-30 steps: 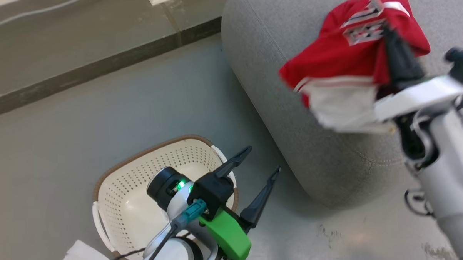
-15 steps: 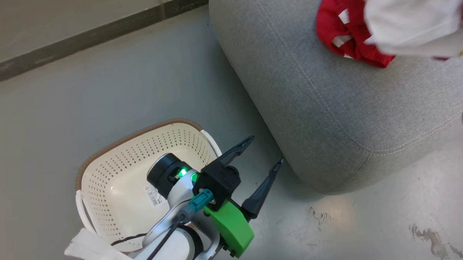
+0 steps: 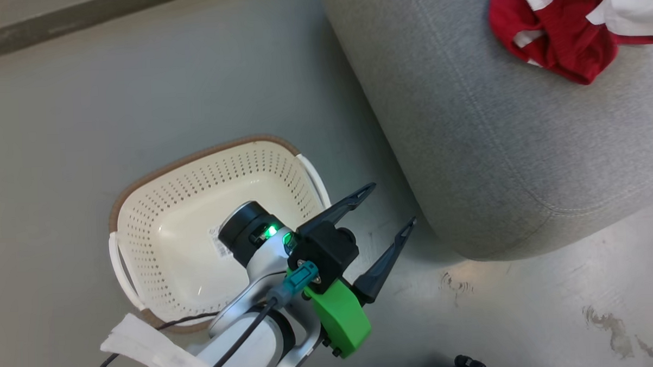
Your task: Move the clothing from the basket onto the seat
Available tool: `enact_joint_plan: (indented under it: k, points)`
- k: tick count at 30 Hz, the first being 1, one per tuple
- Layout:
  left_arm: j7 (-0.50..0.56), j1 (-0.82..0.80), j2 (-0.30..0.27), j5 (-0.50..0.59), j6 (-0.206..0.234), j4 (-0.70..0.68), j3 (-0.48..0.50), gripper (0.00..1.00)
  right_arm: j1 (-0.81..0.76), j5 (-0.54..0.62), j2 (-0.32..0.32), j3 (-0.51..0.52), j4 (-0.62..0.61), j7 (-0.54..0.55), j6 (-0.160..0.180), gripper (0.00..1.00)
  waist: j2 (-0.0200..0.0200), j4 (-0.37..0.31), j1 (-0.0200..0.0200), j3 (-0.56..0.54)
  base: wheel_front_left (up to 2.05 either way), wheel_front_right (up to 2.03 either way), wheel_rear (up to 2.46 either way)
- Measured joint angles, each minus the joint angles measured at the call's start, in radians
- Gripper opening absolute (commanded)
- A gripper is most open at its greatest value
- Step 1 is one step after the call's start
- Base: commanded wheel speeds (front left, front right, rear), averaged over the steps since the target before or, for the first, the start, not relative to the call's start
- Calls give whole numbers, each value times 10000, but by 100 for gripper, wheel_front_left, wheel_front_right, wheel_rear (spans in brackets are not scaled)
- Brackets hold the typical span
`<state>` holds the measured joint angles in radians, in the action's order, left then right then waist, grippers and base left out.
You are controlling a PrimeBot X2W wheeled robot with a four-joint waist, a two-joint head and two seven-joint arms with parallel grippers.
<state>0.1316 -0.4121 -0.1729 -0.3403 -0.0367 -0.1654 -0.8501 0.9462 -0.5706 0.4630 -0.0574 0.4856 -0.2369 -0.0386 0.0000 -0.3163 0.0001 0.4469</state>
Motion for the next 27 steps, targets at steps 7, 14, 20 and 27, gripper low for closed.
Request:
enact_joint_plan:
  k: [7,14,20,27]
  points:
    - [92,-210,-4,98,0,-59,17,100,103,-73,82,261,1133,0,-23,0,0,281,0,594,0,0,0]
    - [176,-382,-8,109,0,-65,19,100,65,-460,-268,454,2274,-4,58,0,0,456,0,1178,0,0,0]
    - [171,-498,-38,111,-33,17,71,100,-226,-608,-828,464,3179,-15,38,0,0,547,1,1477,0,0,0]
    - [102,-553,-38,111,-107,211,82,100,-325,-644,-1016,443,3647,-50,-138,0,0,537,0,1474,0,0,0]
